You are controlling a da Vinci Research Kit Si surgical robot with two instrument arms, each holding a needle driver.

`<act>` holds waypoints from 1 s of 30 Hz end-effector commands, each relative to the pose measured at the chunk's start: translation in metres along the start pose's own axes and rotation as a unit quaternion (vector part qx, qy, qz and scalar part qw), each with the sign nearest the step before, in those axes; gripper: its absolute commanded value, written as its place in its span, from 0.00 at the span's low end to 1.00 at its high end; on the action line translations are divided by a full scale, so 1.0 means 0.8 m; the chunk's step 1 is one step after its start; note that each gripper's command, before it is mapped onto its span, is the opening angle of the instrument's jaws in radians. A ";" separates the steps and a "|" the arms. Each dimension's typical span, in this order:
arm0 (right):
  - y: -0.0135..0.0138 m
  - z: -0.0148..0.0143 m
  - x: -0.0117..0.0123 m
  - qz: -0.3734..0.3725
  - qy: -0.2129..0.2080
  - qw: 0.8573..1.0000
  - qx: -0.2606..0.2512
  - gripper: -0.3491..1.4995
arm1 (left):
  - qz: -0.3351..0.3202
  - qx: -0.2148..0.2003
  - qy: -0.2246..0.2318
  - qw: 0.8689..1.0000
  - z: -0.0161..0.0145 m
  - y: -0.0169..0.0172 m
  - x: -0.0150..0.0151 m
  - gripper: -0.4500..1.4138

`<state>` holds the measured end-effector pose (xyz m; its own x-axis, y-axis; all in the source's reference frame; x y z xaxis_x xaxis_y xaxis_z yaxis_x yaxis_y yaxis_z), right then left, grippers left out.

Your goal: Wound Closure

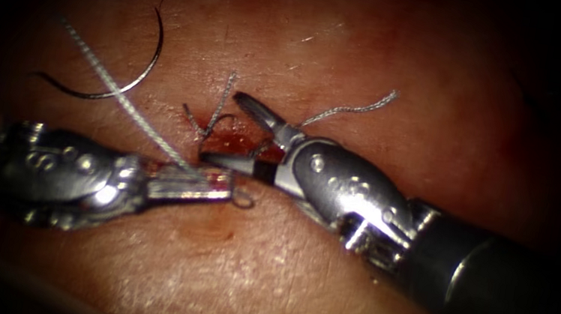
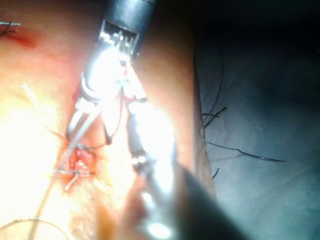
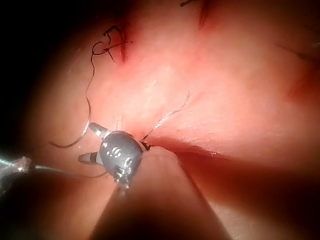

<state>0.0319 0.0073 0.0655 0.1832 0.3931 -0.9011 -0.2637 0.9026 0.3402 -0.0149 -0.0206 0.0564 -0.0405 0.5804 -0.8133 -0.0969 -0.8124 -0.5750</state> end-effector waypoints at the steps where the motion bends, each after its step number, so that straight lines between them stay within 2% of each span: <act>1: -0.0012 0.0014 -0.0009 0.001 0.000 1.000 0.009 0.84 | -0.003 -0.006 -0.004 1.000 0.0004 -0.0002 -0.0010 0.00; 3: -0.0017 0.0020 -0.0011 0.000 0.006 0.999 0.032 0.82 | -0.005 -0.012 -0.013 1.000 0.0013 -0.0023 -0.0006 0.00; 6: -0.0020 0.0022 -0.0011 0.000 0.013 0.998 0.060 0.70 | -0.005 -0.017 -0.024 1.000 0.0020 -0.0041 -0.0009 0.00; 7: -0.0021 0.0022 -0.0011 -0.002 0.017 0.997 0.071 0.63 | -0.005 -0.022 -0.032 0.999 0.0024 -0.0055 -0.0012 0.00; 8: -0.0021 0.0022 -0.0011 -0.002 0.017 0.997 0.071 0.63 | -0.005 -0.022 -0.032 0.999 0.0024 -0.0055 -0.0012 0.00; 9: -0.0021 0.0023 -0.0011 -0.005 0.024 0.996 0.091 0.46 | -0.004 -0.025 -0.041 0.999 0.0027 -0.0066 -0.0015 0.00; 11: -0.0021 0.0023 -0.0012 -0.008 0.034 0.993 0.111 0.21 | -0.003 -0.028 -0.046 0.999 0.0029 -0.0079 -0.0018 0.00; 12: -0.0022 0.0020 -0.0015 -0.013 0.042 0.990 0.133 0.00 | -0.003 -0.034 -0.052 0.998 0.0030 -0.0091 -0.0020 0.00; 16: -0.0020 0.0006 -0.0021 -0.018 0.075 0.988 0.134 0.00 | 0.001 -0.043 -0.069 0.997 0.0033 -0.0118 -0.0031 0.00; 21: -0.0015 -0.0002 -0.0024 -0.016 0.121 0.986 0.116 0.00 | 0.000 -0.050 -0.074 0.996 0.0035 -0.0141 -0.0064 0.00; 27: -0.0009 0.0018 -0.0023 -0.006 0.186 0.975 0.122 0.00 | -0.006 -0.060 -0.078 0.995 0.0045 -0.0151 -0.0111 0.00; 30: -0.0009 0.0041 -0.0021 0.022 0.240 0.965 0.100 0.00 | -0.007 -0.065 -0.071 0.995 0.0044 -0.0155 -0.0120 0.00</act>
<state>0.0337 0.0071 0.0673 -0.3005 0.3442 -0.8895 -0.0758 0.9210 0.3820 -0.0166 -0.0151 0.0712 -0.1777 0.5835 -0.7924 0.0316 -0.8015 -0.5972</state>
